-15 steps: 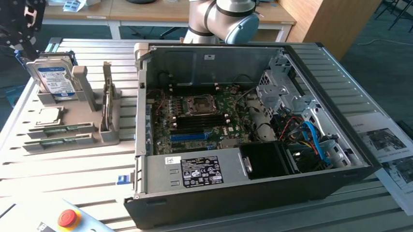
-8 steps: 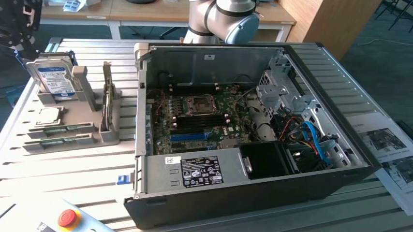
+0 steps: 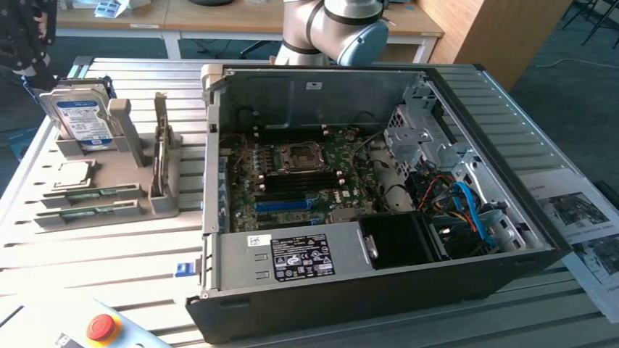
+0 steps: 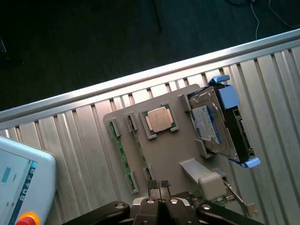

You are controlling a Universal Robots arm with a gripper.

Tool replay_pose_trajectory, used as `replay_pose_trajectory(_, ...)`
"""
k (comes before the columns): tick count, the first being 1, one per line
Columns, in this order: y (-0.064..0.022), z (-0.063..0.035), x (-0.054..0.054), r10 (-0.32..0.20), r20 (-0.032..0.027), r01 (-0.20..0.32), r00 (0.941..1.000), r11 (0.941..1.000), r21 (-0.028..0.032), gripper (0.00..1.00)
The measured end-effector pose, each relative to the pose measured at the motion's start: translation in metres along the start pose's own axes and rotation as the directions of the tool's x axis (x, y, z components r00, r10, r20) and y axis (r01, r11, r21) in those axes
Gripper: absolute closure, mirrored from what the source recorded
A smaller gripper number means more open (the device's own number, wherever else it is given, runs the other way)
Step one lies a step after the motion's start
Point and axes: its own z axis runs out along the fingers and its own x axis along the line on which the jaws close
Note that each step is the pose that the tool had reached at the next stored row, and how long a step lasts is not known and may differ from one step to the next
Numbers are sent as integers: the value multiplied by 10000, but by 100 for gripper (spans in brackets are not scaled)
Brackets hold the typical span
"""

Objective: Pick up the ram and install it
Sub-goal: 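Pick up the ram and move it above insertion slot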

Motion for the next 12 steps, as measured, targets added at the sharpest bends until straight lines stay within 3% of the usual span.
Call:
replay_pose_trajectory(6, 0, 0, 0, -1092, -48, 1092, 9940, 9940, -28, 90)
replay_pose_trajectory(12, 0, 0, 0, -2165, -92, 2164, 9762, 9763, -62, 90)
